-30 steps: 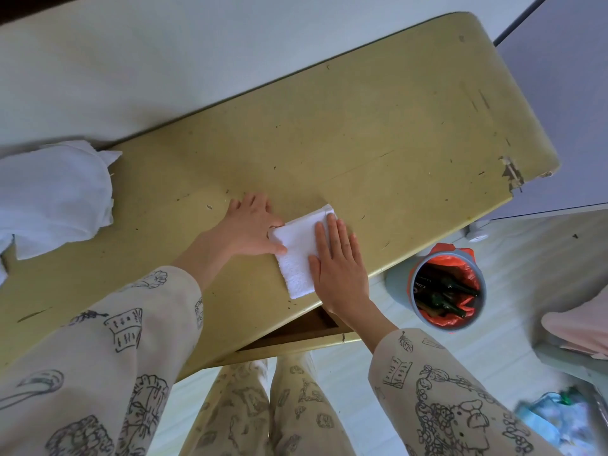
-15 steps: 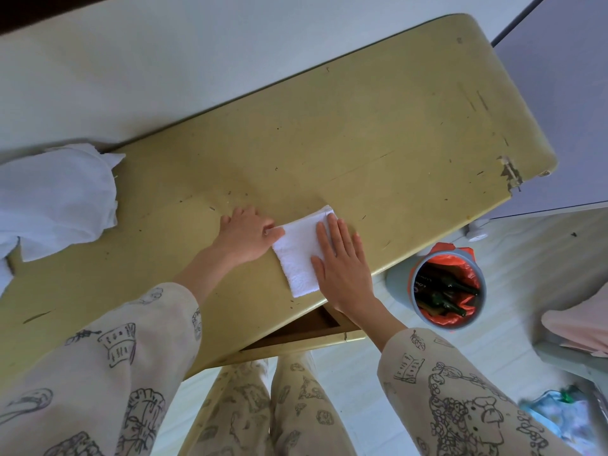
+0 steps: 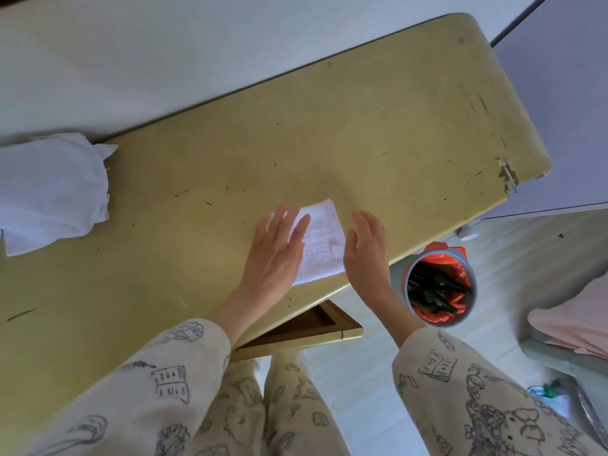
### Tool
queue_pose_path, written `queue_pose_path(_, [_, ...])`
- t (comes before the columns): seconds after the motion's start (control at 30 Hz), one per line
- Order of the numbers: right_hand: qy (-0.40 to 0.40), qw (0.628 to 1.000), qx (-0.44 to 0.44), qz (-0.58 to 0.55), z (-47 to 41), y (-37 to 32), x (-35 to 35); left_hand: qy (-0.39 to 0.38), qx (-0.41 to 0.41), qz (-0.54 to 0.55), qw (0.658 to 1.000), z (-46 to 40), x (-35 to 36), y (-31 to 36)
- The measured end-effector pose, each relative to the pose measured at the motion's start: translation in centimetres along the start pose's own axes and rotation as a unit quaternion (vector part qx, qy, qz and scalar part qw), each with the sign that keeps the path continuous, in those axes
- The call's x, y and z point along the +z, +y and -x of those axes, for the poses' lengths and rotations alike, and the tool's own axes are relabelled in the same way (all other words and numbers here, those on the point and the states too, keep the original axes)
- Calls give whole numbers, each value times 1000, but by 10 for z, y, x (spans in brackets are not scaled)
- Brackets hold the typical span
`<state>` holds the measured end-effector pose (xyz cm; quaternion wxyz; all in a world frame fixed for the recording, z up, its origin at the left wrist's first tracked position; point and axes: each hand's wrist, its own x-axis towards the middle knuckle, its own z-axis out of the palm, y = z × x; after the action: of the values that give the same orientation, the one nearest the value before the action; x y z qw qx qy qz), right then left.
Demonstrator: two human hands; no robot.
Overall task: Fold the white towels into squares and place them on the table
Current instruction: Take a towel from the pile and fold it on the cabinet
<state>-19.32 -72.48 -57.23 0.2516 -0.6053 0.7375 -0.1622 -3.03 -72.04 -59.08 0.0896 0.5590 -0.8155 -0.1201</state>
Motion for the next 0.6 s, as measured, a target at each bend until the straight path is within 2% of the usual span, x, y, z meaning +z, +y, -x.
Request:
queue_pose_path(0.1, [-48,983,-129,124,3,5,18,-48,-12,-1,999,6,17,3])
queue_pose_path(0.17, [-65,967,-171,176,1,11,30,-63,-25,-5,998,7,24,-2])
queue_pose_path(0.4, [-82,952,-162,245,-2,21,45,-60,-33,-24,997,6,35,-5])
queue_pose_path(0.5, [-101,954,-157,235,-2,18,41,-76,-29,-36,996,6,31,-5])
queue_pose_path(0.6, [-84,969,-146,181,-1,10,28,-98,-29,-45,994,3,22,-4])
